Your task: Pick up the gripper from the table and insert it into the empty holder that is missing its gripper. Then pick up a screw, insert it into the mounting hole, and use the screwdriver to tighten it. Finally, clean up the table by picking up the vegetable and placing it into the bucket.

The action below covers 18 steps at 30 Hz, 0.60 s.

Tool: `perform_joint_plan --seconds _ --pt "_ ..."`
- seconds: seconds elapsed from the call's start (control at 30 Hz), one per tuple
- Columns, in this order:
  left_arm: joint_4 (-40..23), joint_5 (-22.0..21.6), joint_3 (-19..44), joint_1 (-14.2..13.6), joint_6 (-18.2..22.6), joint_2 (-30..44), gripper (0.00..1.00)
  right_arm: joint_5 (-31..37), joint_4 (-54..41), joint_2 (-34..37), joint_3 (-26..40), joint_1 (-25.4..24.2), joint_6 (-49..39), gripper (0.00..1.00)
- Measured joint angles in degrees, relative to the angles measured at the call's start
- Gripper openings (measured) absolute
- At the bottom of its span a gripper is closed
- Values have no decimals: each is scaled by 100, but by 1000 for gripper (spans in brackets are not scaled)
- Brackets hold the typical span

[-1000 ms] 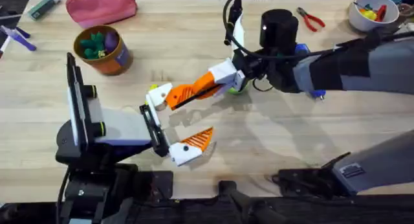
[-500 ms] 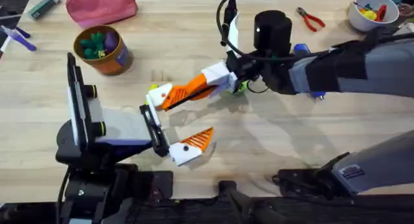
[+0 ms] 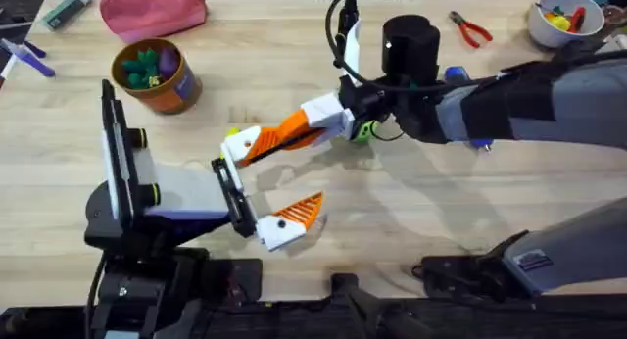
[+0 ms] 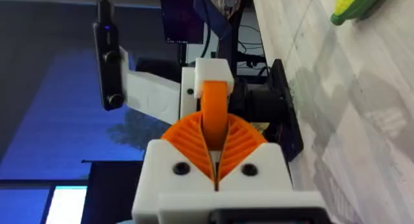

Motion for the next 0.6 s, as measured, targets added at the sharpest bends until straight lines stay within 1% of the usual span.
perform_joint_plan --seconds 0.17,0.6 --pt "-1 -9 0 0 -32 2 950 119 2 -2 9 65 63 10" --pt "3 -48 0 0 -56 0 950 184 6 0 11 100 85 9"
